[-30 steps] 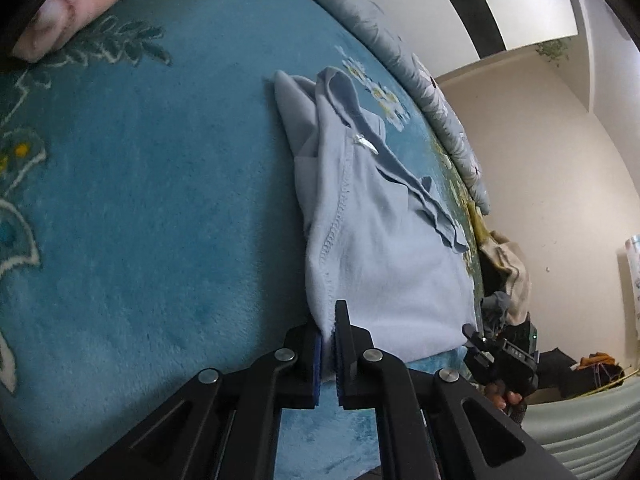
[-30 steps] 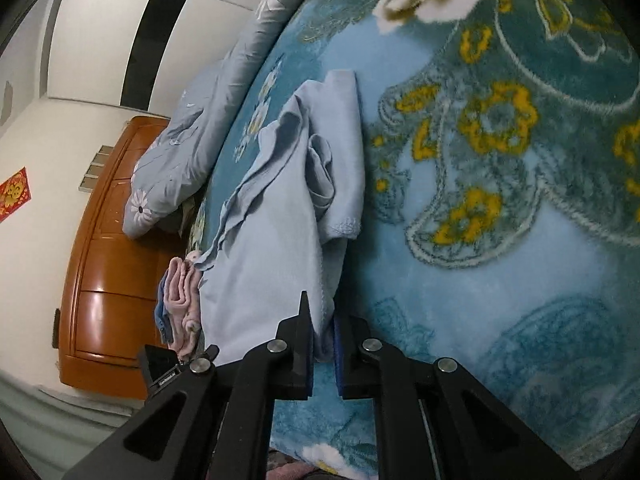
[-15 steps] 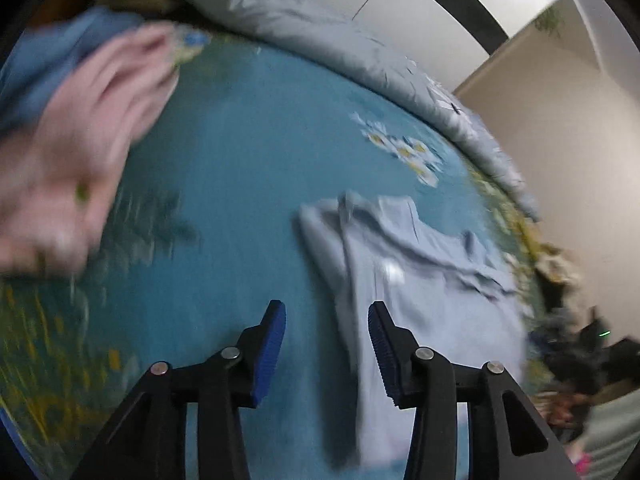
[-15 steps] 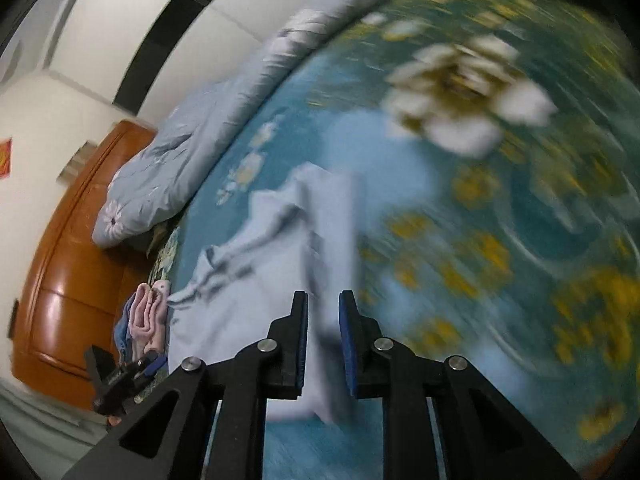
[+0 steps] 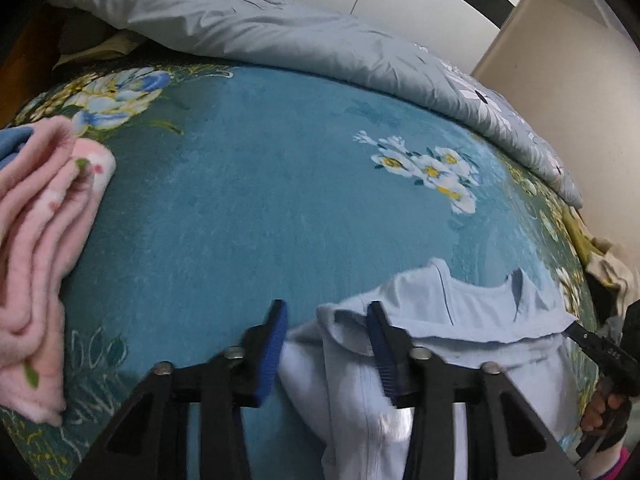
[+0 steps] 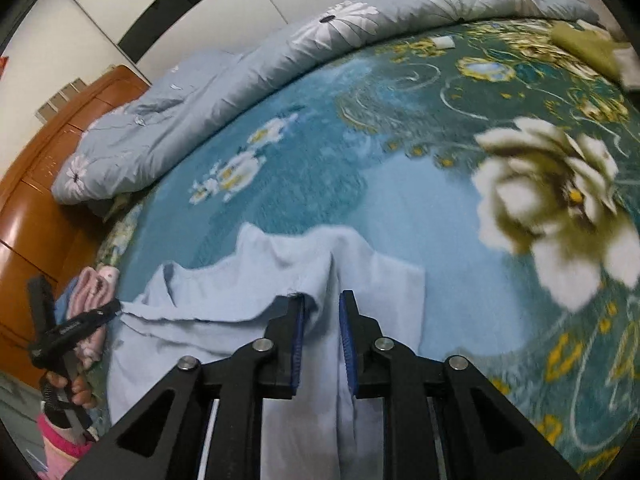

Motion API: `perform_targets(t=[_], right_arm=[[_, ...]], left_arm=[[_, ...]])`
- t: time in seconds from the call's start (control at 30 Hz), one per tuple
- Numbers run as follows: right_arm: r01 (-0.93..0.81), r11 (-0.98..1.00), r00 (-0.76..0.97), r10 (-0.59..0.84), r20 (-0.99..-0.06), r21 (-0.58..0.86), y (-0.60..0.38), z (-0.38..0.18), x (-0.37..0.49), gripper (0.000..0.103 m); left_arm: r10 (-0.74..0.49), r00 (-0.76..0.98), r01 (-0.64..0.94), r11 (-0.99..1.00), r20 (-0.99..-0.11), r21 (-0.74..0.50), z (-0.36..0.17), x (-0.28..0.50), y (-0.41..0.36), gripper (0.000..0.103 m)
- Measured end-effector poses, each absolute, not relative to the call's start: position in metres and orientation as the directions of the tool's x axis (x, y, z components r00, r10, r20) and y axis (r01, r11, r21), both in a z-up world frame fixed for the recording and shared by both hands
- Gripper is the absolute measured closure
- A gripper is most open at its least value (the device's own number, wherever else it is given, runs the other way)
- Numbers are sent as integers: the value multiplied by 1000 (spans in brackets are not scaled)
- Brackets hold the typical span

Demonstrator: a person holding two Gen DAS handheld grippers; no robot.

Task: Fold clothes

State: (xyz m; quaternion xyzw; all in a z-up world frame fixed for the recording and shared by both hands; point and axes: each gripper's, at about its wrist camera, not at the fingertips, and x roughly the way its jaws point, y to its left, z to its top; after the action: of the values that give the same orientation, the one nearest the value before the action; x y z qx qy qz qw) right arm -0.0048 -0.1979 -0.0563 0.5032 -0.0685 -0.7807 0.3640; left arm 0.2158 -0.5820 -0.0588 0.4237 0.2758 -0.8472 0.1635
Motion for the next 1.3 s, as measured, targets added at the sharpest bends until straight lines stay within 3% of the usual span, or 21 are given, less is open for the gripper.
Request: perform_targets(t=[0.1, 0.4, 0.57, 0.63, 0.7, 0.77, 0.93, 1.07, 1.3], right_arm=[[480, -716, -211, -655, -726, 507, -200, -55, -18, 97], [350, -736, -143, -654, -743, 580, -218, -76, -59, 97], [331, -709, -133, -689, -713, 623, -210, -73, -57, 97], [351, -702, -139, -693, -707, 620, -203, -67, -51, 92], [358, -704, -147, -691, -707, 613, -196, -64, -45, 84], [353, -702, -148, -695, -704, 619, -189, -64, -40, 82], [336, -694, -148, -706, -692, 637, -172, -65, -26, 76], [301, -651, -164, -755, -634, 697, -152, -60, -19, 72], [284, -644, -186, -764, -618, 710, -146, -54, -23, 70]], left_arm=[[-28, -597, 501, -794, -802, -345, -58, 207, -587, 95], [4, -574, 576, -709, -819, -407, -76, 180, -618, 95], [52, -636, 532, -693, -770, -486, -71, 194, -622, 94], [63, -656, 489, -724, -752, -487, -64, 200, -617, 89], [65, -667, 457, -751, -742, -477, -60, 206, -612, 71], [77, -674, 429, -770, -735, -473, -60, 209, -608, 65], [119, -668, 350, -821, -735, -451, -62, 208, -594, 65], [150, -667, 301, -842, -730, -448, -64, 205, -583, 57], [121, -639, 352, -832, -760, -429, -73, 193, -579, 57]])
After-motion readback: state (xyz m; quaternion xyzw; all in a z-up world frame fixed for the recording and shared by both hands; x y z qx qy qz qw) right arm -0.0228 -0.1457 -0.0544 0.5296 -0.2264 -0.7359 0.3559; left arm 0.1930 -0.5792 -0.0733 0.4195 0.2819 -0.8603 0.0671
